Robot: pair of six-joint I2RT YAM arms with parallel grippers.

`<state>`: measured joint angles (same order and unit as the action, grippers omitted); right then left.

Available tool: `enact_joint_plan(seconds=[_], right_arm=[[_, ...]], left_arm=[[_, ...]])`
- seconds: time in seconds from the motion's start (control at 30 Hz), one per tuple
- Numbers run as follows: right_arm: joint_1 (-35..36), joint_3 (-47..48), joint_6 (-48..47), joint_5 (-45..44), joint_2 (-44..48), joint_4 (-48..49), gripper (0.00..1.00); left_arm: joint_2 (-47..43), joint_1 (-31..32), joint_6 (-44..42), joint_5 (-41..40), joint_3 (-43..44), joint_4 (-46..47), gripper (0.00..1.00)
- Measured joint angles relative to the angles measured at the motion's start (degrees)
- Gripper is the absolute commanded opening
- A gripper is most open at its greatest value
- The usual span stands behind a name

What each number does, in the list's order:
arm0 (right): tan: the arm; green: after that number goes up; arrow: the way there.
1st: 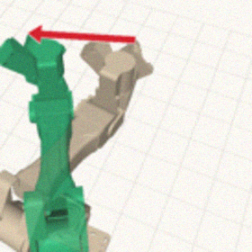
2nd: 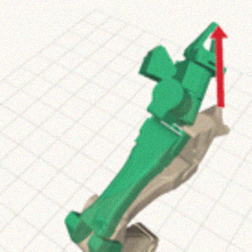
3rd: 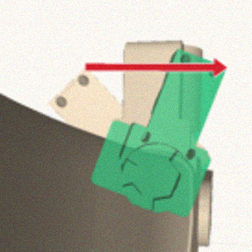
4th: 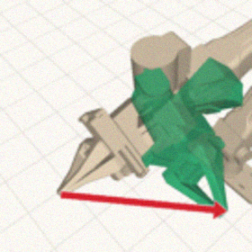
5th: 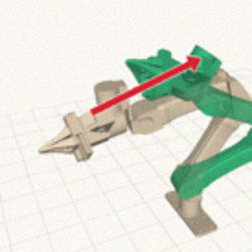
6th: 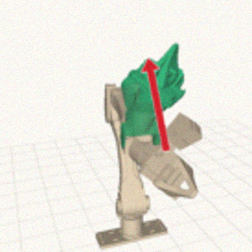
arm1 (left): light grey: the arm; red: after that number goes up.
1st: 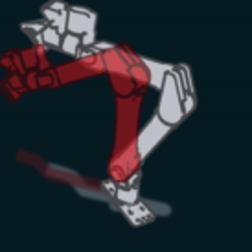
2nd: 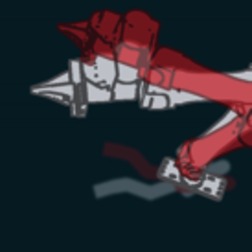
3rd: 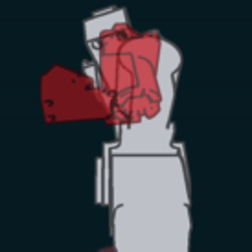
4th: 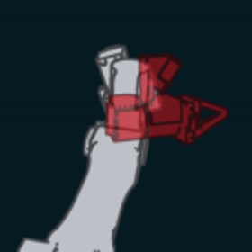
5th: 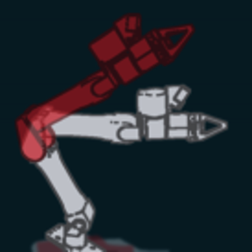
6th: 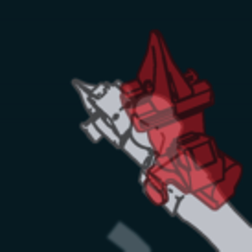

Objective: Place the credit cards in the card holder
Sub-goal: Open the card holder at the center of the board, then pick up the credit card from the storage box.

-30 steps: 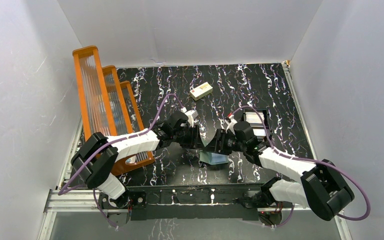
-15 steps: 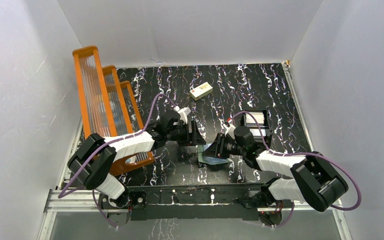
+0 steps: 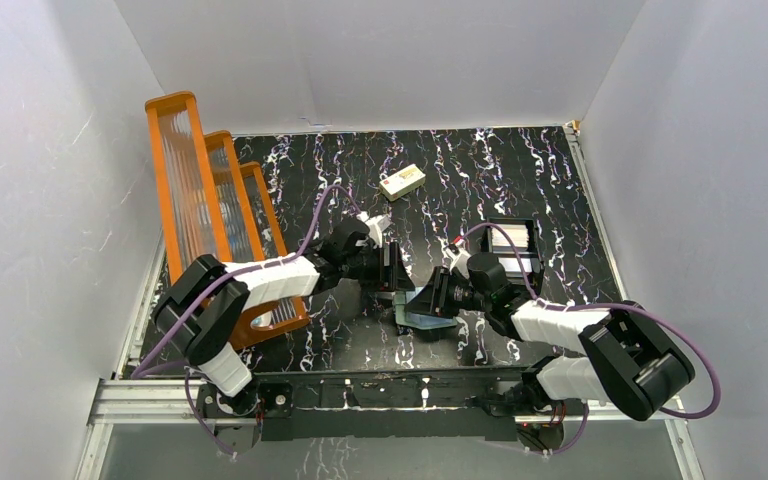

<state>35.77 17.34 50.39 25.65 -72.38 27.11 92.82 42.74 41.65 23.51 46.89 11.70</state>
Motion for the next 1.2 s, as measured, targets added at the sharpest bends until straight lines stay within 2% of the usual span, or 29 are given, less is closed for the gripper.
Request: enact_joint_plan(seconds=[0.1,0.23,0.3,0.37,0.53,0.73,0.83,0.93,1.1,1.2], right_arm=[[0.0,0.0,0.0,0.0,-0.3,-0.1,0.45],[0.0,0.6,-0.8,0.0,-0.6,-2.4,0.49],[0.0,2.3,-1.8,-0.4,-0.4,-6.1,0.52],[0.0,4.6,-3.1,-1.8,1.1,-10.6,0.53],[0.0,13.7,-7.2,-9.5,7.9,-24.9,0.53],[-2.6,25.1,-11.1,-23.2,9.7,-38.4,0.53],[-6.5,27.6,-11.3,-31.0,9.6,-44.0,0.54],[-11.8,28.7,-8.7,-37.3,9.4,-48.5,0.51],[-21.1,28.7,-4.4,-41.3,9.5,-50.9,0.5],[-26.0,28.7,-5.7,-42.4,9.1,-50.4,0.51]], left_arm=[[1.1,0.2,-0.6,0.0,1.1,0.1,0.49],[2.6,0.2,-1.9,-0.2,1.9,-1.9,0.21],[2.6,0.2,-3.1,-0.7,2.3,-3.8,0.12],[2.6,0.3,-4.9,-2.3,3.3,-6.7,0.07],[2.5,0.3,-7.3,-3.6,4.9,-9.7,0.04],[2.3,0.3,-9.3,-2.9,5.0,-10.3,0.11],[2.3,0.3,-9.8,-2.3,5.4,-10.8,0.12],[2.2,0.3,-10.3,-1.6,5.7,-11.0,0.12],[2.1,0.3,-10.4,-0.8,5.7,-11.0,0.12],[1.8,0.3,-10.4,-0.2,5.7,-11.0,0.12]])
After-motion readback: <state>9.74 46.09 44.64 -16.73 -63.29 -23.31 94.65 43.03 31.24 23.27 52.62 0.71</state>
